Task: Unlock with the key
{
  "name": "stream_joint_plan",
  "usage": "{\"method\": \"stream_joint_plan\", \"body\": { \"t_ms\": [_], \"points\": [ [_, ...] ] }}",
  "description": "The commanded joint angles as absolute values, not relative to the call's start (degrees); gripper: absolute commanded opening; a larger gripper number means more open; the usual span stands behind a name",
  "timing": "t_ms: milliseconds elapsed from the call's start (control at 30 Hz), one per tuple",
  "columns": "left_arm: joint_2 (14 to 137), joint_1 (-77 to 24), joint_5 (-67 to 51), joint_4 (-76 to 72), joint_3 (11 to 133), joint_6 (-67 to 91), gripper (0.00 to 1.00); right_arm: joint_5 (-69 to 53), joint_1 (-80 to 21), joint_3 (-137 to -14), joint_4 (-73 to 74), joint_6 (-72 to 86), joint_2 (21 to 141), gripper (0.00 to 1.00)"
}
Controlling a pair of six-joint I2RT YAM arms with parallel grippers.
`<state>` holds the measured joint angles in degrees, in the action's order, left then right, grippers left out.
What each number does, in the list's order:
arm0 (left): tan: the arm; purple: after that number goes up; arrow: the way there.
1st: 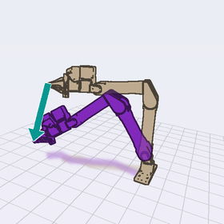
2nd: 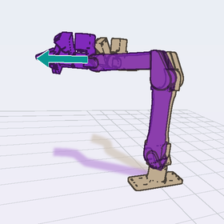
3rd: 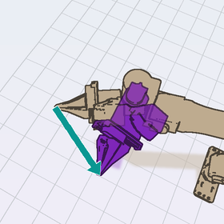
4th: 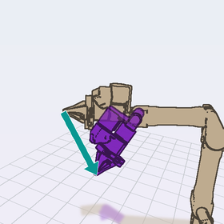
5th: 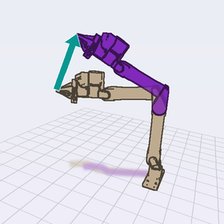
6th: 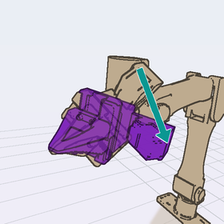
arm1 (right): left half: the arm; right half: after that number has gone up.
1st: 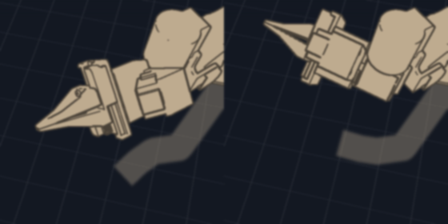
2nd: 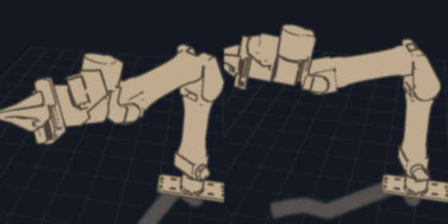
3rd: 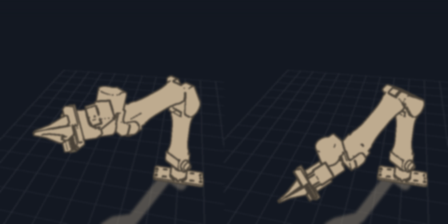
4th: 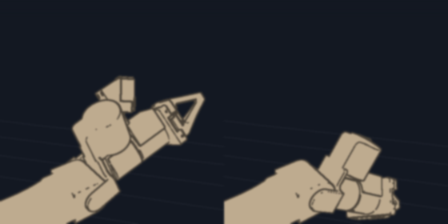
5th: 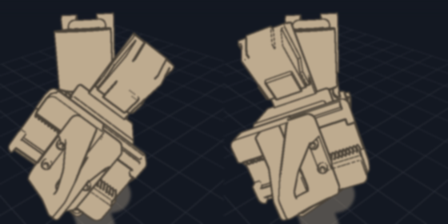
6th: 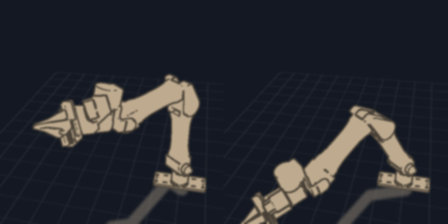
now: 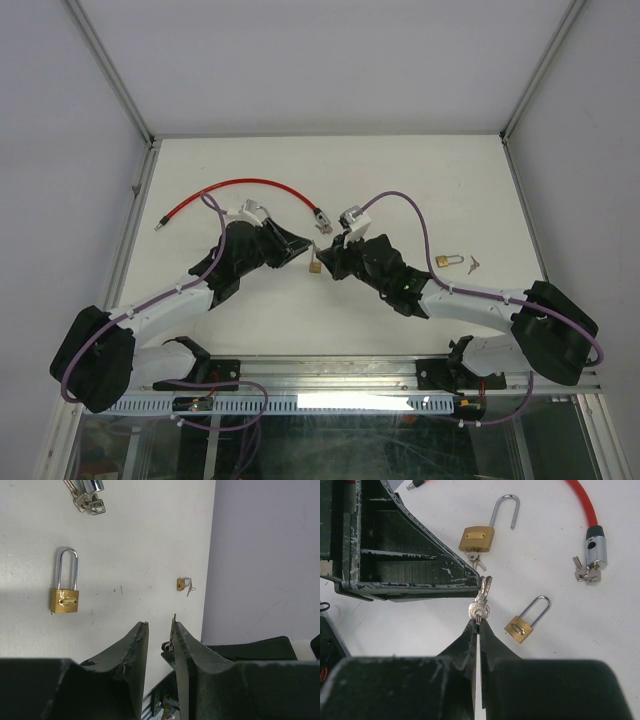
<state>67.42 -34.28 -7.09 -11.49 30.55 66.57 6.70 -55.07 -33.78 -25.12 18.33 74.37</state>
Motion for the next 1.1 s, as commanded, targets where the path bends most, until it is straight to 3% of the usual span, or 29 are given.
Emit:
{"method": "stream_joint_plan", "body": {
  "t_ms": [0, 600, 1067],
  "points": [
    [64.2, -33.4, -3.6, -13.2, 30.1, 68.9, 0.27, 7.3, -55.7, -33.9, -30.1, 17.6, 74.2, 0.0],
    [66.4, -33.2, -6.0, -15.8, 31.5, 69.2, 0.2, 7.4, -56.2, -34.4, -30.2, 17.3, 74.5, 0.0],
    [67.3, -33.2, -7.3, -16.4, 32.1, 68.5, 0.06, 7.5, -56.3, -34.5, -30.2, 17.1, 74.7, 0.0]
  ]
}}
